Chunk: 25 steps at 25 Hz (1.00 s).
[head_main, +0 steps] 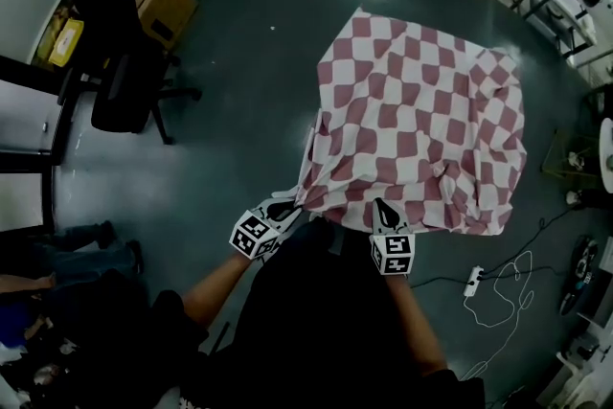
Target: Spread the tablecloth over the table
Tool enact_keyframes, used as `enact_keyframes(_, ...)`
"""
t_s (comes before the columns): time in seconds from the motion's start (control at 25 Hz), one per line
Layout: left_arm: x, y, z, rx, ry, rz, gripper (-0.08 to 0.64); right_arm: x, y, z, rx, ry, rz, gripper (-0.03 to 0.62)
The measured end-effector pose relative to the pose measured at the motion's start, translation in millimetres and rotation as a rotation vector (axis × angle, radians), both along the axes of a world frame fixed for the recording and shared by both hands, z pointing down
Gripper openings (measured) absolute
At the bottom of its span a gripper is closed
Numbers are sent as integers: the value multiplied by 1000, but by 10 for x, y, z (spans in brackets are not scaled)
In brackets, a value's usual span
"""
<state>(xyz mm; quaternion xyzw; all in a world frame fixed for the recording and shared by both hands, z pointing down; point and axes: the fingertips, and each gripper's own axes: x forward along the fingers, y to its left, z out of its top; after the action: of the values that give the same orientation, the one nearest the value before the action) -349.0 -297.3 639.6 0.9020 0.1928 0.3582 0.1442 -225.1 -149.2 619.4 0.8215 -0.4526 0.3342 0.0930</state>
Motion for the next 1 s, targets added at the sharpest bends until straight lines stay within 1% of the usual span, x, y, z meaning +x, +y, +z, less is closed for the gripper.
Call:
enact_keyframes(0.08,-23,-43,116,10,-34,-25,107,-32,22,38,-4,-11,10,17)
enact_keyframes(0.2,-69,-122,183,61,-51,-50,170,-78,122,111,-25,-19,32,18)
enact_keyframes(0.32,-158,-77,219,120,-46,-10,223,-129,314,210,-39,-29,70,18)
enact_keyframes(0.4,-229,-18,217,133,-35,15,250,-190,416,292,-55,-27,78,18)
enact_keyframes(0.44,-265,30,208,125,-34,27,253,-229,460,338,-65,-28,80,18)
enact_keyframes(0.6,-341,322,261,55,-60,88,253,-401,646,543,-106,-55,112,20)
enact_keyframes(0.68,-298,472,302,34,-60,116,253,-473,756,620,-128,-69,141,26)
enact_keyframes(0.76,-264,604,351,26,-54,150,253,-548,885,674,-142,-92,193,35)
enact_keyframes(0.84,-245,725,411,20,-54,181,253,-601,1036,741,-149,-122,258,56)
enact_keyframes(0.92,-216,866,469,12,-55,205,253,-600,1209,813,-156,-140,315,99)
enact_keyframes(1.0,-194,1032,514,16,-52,232,253,-550,1372,870,-176,-126,340,122)
